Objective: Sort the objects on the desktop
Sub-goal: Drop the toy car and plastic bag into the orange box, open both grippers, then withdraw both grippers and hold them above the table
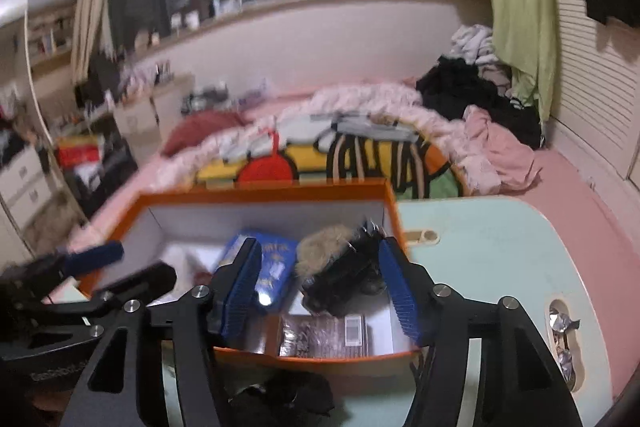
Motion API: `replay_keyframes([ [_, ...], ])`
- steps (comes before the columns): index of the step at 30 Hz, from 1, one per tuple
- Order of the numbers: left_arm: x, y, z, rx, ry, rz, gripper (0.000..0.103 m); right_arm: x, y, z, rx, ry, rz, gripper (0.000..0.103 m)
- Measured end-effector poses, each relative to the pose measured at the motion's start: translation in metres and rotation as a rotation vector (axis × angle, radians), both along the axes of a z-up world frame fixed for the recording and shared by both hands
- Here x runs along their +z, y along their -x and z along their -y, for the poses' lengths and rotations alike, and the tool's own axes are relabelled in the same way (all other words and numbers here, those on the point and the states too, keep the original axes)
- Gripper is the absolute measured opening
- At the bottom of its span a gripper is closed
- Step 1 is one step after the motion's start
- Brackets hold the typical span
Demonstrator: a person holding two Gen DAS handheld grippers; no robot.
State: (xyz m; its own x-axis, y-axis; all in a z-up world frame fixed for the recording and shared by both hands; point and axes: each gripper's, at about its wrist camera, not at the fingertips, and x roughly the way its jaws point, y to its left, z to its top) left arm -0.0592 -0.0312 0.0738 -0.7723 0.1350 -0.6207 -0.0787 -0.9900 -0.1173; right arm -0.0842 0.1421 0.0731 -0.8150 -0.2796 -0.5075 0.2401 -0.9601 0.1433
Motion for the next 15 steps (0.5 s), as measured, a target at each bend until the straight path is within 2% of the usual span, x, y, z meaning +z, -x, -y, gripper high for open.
replay_keyframes([
  [2,0.009,-0.013,-0.002,-0.01,0.004,-0.033,0.082,0.007,-0.014,-0.008,-0.005,0.026,-0.041,0.076],
  [5,0.015,-0.034,-0.002,-0.04,-0.007,-0.037,0.082,0.012,-0.035,-0.015,0.012,0.036,-0.065,0.078],
  [9,0.008,-0.064,-0.007,-0.1,0.039,-0.021,0.082,0.007,-0.061,-0.03,0.044,0.047,0.013,0.079],
  [12,-0.013,-0.082,-0.012,-0.174,0.076,0.041,0.082,-0.008,-0.084,-0.042,0.059,0.034,0.069,0.082],
  [15,-0.046,-0.086,-0.015,-0.133,0.154,0.11,0.082,-0.034,-0.099,-0.044,0.059,-0.044,0.127,0.083],
])
